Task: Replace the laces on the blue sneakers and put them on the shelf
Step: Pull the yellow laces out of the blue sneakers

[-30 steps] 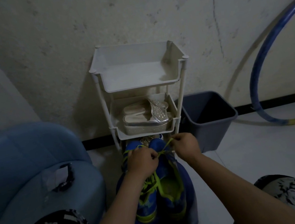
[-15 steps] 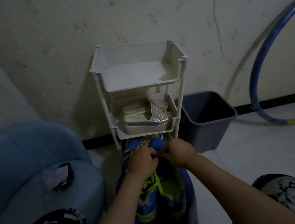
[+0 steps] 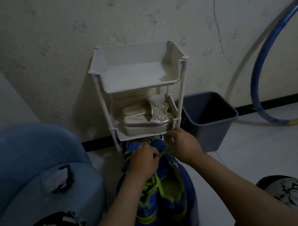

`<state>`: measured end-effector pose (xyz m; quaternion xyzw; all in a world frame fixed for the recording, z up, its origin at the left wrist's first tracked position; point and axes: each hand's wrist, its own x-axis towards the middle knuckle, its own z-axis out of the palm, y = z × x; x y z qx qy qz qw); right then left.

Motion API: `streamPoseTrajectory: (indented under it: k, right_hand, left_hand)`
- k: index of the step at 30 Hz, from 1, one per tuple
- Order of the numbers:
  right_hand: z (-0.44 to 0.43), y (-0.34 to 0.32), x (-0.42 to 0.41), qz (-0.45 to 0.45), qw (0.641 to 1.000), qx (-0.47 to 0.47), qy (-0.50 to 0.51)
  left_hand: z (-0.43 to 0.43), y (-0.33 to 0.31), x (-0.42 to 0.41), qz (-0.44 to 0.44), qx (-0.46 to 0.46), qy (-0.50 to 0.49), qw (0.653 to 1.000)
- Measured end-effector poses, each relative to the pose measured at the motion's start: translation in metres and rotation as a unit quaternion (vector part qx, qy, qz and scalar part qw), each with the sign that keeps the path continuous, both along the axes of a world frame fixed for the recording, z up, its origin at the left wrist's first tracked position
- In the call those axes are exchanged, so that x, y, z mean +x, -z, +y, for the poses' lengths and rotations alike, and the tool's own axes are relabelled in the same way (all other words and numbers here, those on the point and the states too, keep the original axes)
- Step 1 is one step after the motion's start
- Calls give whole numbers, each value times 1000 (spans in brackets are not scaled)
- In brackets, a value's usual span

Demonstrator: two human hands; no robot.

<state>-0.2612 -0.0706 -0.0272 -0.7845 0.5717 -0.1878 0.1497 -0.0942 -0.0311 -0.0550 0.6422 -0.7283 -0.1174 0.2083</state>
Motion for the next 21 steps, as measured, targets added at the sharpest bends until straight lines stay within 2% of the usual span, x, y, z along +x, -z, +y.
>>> streamPoseTrajectory:
  k: [2,4,8,12,14,17,19,21]
  right_hand:
    - [4,-3,5,-12,997,48,-57]
    - [9,-6,10,-5,994,84,-70]
    - [7,-7,10,41,993,83,-72]
    - [3,-2,5,8,996,82,-17]
    - [2,-2,4,-61,996,37,52]
    - [-1,-10,1,-176,971,-34,156]
    - [-3,-13,-2,-177,968,-52,169]
    - [-1,-12,-2,-137,979,-42,145]
  left_hand:
    - [-2,-2,-1,10,-18,-3,1000]
    - [-3,-3,-2,37,-25,-8,999]
    - [-3,-2,-4,69,6,-15,997]
    - [-4,4,0,57,40,-14,997]
    - [-5,7,2,63,58,-16,996]
    - [-5,8,2,72,68,-22,995]
    - [-4,9,1,68,64,-29,995]
    - [-4,11,1,67,60,-32,995]
